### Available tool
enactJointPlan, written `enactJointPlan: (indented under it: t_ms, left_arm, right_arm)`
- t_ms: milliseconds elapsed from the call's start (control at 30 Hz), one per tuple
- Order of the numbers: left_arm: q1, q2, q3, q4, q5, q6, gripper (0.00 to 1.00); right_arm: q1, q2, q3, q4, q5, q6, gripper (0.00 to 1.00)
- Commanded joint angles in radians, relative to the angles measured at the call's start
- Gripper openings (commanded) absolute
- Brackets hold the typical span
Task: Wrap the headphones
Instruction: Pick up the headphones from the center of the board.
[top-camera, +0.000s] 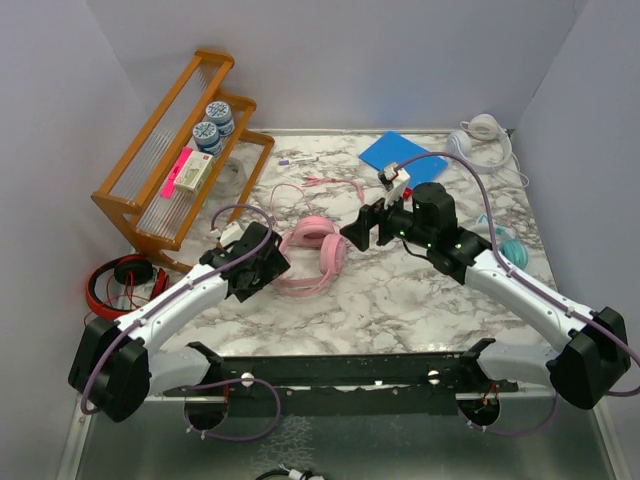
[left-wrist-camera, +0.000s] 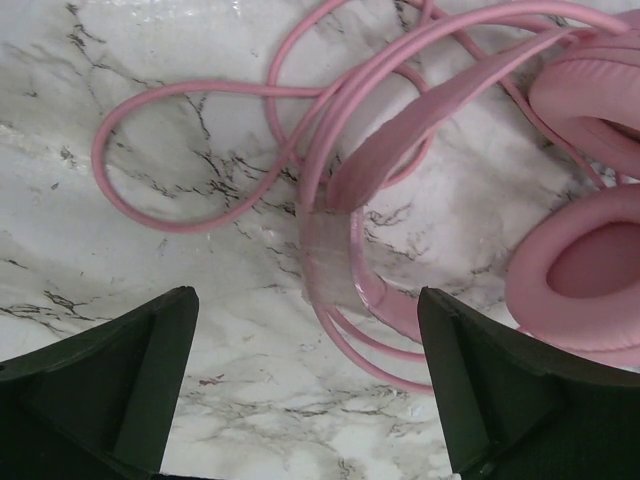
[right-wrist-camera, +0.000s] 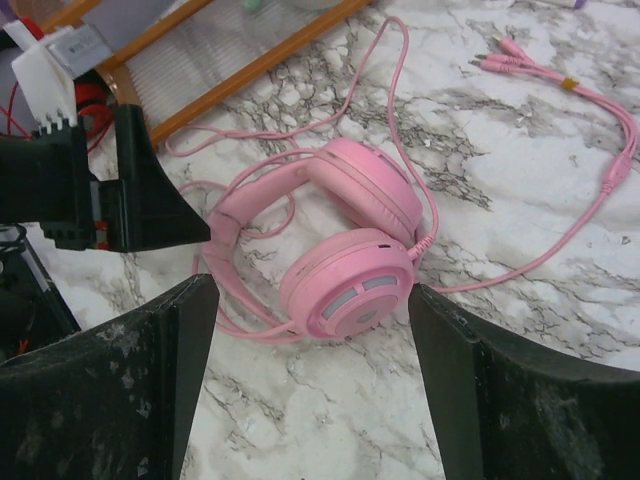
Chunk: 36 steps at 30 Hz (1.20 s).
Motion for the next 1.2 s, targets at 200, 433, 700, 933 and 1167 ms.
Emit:
enactJointPlan:
  t_ms: [200,433,700,933,1167]
  left_arm:
    - [0.003,0.155,0.070,-0.033,-0.069,-0.098,0.95]
    - [0.002,0.231,0.100,-0.009,-0.058,-0.107,0.76]
    - [-0.014,0.313,0.081,0.050,-0.019,-0.140,0.63]
    - [-0.051,0.402,0.102,0.075,-0.026,-0.144,0.39]
    - [-0.062,0.401,0.133,0.057,-0.100,-0.114,0.00]
  right_arm:
    - [-0.002,-0.035,-0.018,0.039,0.059,-0.022,0.86]
    - [-0.002,-0.044,-0.033,0.059,0.059,-0.015,0.86]
    - [-0.002,-0.074,-0.057,0.060,0.063,-0.017,0.86]
    - [-0.003,-0.092,-0.067,0.058,0.057,-0.015,0.86]
    - [-0.002,-0.116,-0.069,0.054,0.088,-0.009,0.86]
